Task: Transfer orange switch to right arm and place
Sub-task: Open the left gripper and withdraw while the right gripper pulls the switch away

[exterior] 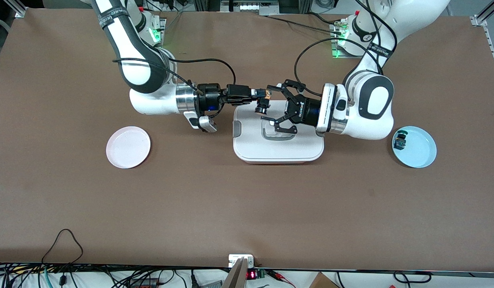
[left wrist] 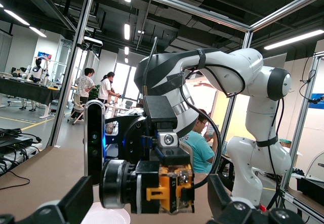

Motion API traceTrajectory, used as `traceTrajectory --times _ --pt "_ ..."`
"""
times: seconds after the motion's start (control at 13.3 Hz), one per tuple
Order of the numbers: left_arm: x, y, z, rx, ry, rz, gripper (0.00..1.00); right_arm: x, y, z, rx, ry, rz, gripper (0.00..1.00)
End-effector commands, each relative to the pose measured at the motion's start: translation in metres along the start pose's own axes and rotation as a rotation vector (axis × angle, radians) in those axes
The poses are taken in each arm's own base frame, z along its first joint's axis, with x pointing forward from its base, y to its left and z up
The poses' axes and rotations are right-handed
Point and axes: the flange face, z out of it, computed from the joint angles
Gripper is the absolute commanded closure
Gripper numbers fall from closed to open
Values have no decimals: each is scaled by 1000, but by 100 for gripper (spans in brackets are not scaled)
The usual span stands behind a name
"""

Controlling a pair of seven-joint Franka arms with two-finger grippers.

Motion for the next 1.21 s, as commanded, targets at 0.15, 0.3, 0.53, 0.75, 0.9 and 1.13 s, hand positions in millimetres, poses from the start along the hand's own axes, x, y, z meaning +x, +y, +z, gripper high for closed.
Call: traceTrajectory --times 0.15,0.3,0.53,0.75,0.9,1.13 --pt "6 4 -3 26 14 37 0 12 -16 -22 23 33 -25 100" --pt "5 4 -5 24 13 36 0 22 -21 -48 9 -11 -47 100" --pt "12 2 -32 35 -2 52 0 43 -25 -130 -21 -108 -76 100" --pt "14 2 -62 11 -29 62 0 50 -35 -226 -55 -215 -110 100" --pt "16 3 -86 1 -85 72 0 45 -46 -284 -79 -265 -138 100" --pt "14 8 -119 -36 -140 73 0 33 -43 -345 -62 -314 -157 100"
